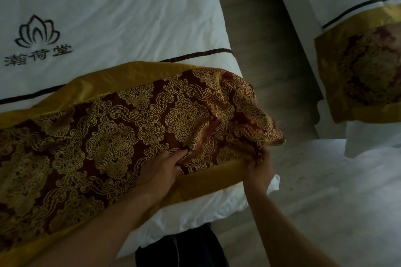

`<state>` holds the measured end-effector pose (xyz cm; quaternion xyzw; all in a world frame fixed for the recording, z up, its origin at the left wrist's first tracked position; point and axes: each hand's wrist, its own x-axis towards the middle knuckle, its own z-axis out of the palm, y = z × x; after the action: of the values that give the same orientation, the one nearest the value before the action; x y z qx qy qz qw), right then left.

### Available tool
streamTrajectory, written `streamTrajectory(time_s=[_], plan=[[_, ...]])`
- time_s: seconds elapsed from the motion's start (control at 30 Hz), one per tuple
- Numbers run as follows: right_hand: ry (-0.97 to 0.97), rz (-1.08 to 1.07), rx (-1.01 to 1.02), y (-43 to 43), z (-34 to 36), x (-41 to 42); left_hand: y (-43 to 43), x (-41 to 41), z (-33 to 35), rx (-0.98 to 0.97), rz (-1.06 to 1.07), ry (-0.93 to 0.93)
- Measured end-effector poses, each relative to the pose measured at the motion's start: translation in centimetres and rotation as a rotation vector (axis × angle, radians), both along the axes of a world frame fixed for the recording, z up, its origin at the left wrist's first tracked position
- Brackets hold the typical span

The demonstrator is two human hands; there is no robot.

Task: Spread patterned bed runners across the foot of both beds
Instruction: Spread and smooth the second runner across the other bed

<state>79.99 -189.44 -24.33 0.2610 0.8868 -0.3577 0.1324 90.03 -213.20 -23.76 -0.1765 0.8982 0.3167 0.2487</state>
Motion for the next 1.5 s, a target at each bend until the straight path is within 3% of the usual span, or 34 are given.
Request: streamTrajectory(time_s=[0.27, 0.37, 0.43, 0.57, 0.67, 0.83, 1.03, 1.2, 1.37, 1.5], plan=[[-0.191, 0.127, -0.005, 7.1, 1.5, 6.0, 2.0, 0.0, 0.1, 0.02, -0.063, -0.075], [-0.335, 0.066, 0.24, 8.0, 0.5, 5.7, 2.2, -0.1, -0.3, -0.001, -0.078, -0.074], [-0.243, 0.113, 0.34, 7.0, 0.7, 3.3, 2.0, -0.4, -0.6, -0.052, -0.085, -0.052], [0.003, 0.375, 0.246, 2.2, 0.5, -3.4, 1.0, -1.5, -1.4, -0.172, -0.086, -0.053], [0.114, 0.616, 0.254, -2.6, -0.3, -9.3, 0.3, -1.7, -2.4, -0.116, -0.091, -0.136], [-0.041, 0.933, 0.263, -9.6, -3.6, -15.3, -1.0, -2.8, -3.6, 0.025, -0.103, -0.273], [-0.176, 0.901, 0.225, -9.7, -4.1, -14.6, -2.0, -3.4, -4.1, 0.118, -0.041, -0.319], [-0.265, 0.814, -0.079, -8.0, -2.3, -13.8, -2.3, -4.3, -3.7, 0.161, -0.044, -0.377], [-0.01, 0.857, 0.259, -7.9, -2.7, -16.4, -2.8, -4.6, -4.0, 0.201, -0.039, -0.386], [-0.204, 0.892, 0.243, -8.6, -3.5, -16.7, -2.9, -4.6, -4.2, 0.205, -0.05, -0.393]])
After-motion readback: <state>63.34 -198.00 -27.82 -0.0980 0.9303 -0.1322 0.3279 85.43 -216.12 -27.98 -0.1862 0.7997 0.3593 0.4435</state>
